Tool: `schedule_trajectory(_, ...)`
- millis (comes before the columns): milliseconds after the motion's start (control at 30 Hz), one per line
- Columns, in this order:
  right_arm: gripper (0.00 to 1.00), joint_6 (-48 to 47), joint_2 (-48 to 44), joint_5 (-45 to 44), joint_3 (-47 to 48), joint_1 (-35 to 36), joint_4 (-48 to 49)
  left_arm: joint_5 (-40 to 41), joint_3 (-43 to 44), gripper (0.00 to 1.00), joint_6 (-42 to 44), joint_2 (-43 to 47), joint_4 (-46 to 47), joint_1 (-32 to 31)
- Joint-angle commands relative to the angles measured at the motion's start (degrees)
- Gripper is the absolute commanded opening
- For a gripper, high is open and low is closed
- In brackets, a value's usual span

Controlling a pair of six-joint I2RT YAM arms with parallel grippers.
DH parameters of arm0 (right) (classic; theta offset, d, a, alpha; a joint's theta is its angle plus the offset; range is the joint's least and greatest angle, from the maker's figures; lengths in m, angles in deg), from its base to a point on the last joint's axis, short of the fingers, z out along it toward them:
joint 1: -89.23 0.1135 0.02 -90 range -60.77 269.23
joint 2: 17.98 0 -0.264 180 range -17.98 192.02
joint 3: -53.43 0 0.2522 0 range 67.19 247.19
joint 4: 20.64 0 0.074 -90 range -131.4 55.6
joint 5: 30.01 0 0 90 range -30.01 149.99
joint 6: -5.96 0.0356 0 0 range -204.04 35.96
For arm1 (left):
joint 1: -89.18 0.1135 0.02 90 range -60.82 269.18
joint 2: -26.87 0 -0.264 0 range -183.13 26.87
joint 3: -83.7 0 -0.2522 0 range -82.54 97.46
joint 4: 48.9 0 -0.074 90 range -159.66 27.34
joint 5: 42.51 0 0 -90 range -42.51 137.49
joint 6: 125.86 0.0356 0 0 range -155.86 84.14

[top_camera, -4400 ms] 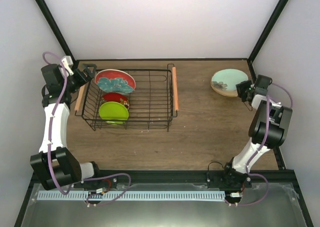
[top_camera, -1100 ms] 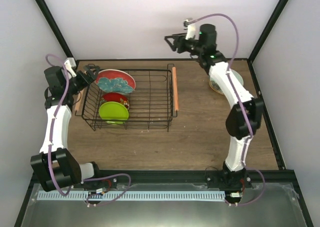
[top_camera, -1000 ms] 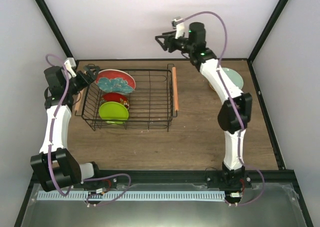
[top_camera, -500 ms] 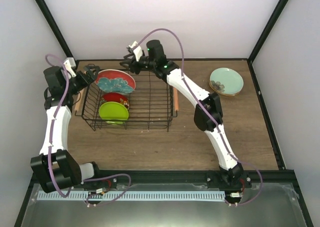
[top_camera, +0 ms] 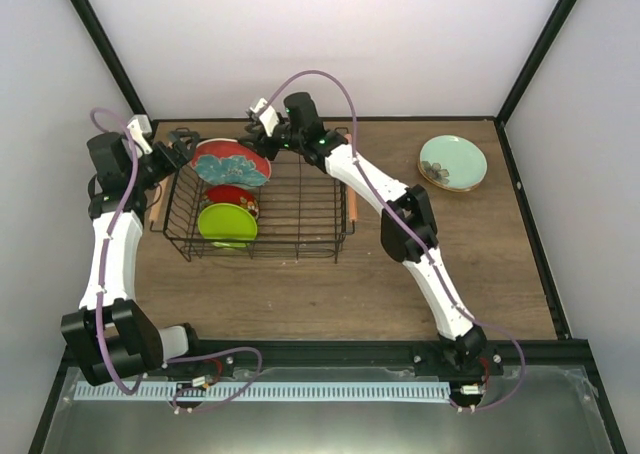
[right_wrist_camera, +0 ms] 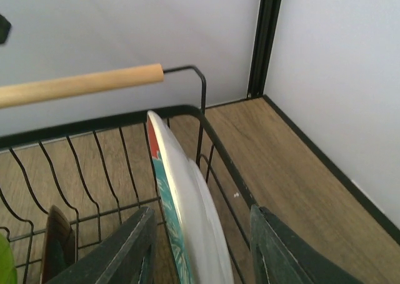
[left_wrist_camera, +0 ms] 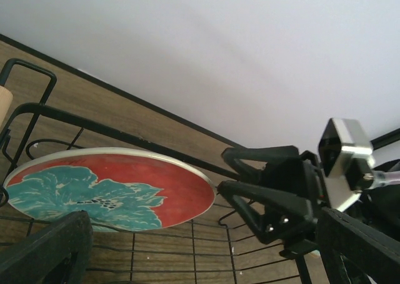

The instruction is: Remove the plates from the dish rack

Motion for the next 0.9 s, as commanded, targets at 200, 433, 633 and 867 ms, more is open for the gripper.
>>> schedule_trajectory(200,0.43,-1.73,2.8,-1.82,0.0,0.92,-0.01,-0.79,0.34,1.0,0.08,-0.39,0.47,-0.24)
schedule_trajectory(433,0.42,-2.29,4.68,-2.7,-0.4,1.28,-0.64,-0.8,0.2,1.0,0.03,-0.59,0.65,-0.22)
schedule_trajectory(633,0.35,-2.36,5.38,-3.96,-0.42,1.85,-1.03,-0.91,0.14,1.0,0.12,-0.49,0.54,-0.2)
schedule_trajectory(867,0.06,-2.62,5.06,-5.63,-0.23,1.87,-1.12,-0.88,0.05,1.0,0.21,-0.24,0.4,-0.22)
